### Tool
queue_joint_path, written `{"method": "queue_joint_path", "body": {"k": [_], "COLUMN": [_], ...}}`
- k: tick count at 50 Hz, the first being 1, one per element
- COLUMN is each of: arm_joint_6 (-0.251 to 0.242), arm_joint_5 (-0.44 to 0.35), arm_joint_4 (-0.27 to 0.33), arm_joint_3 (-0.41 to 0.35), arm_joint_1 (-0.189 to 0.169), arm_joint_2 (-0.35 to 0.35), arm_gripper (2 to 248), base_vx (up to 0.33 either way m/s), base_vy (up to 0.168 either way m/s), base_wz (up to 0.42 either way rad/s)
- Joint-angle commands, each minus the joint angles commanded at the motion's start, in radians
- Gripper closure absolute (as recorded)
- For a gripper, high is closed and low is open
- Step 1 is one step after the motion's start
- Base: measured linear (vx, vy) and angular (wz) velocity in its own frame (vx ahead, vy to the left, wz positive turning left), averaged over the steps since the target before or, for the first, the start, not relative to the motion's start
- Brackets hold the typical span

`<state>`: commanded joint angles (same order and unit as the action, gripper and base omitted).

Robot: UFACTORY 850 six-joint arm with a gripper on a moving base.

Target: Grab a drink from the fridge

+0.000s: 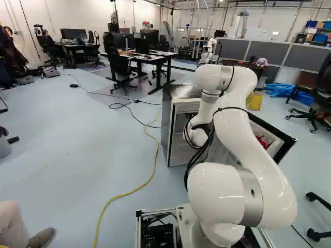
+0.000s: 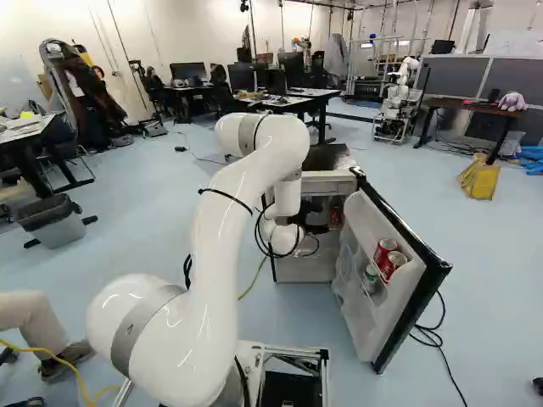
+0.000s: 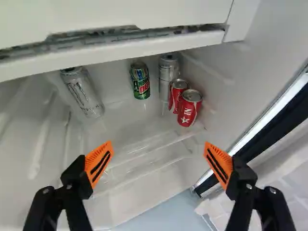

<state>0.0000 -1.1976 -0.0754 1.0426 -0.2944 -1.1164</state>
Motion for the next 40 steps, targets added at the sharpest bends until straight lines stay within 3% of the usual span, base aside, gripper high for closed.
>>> {"method": "queue_joint_path", "body": {"k": [40], "arm_joint_6": [0.000], "arm_joint_5": [-0.029], "arm_joint_4": [-0.090], "arm_joint_3": [0.151], "arm_joint_1": [0.008], "arm_joint_2": [-0.160], "arm_gripper": [3], "base_vx": [0.000], "base_vy": [0.000], "base_wz": [0.000]}}
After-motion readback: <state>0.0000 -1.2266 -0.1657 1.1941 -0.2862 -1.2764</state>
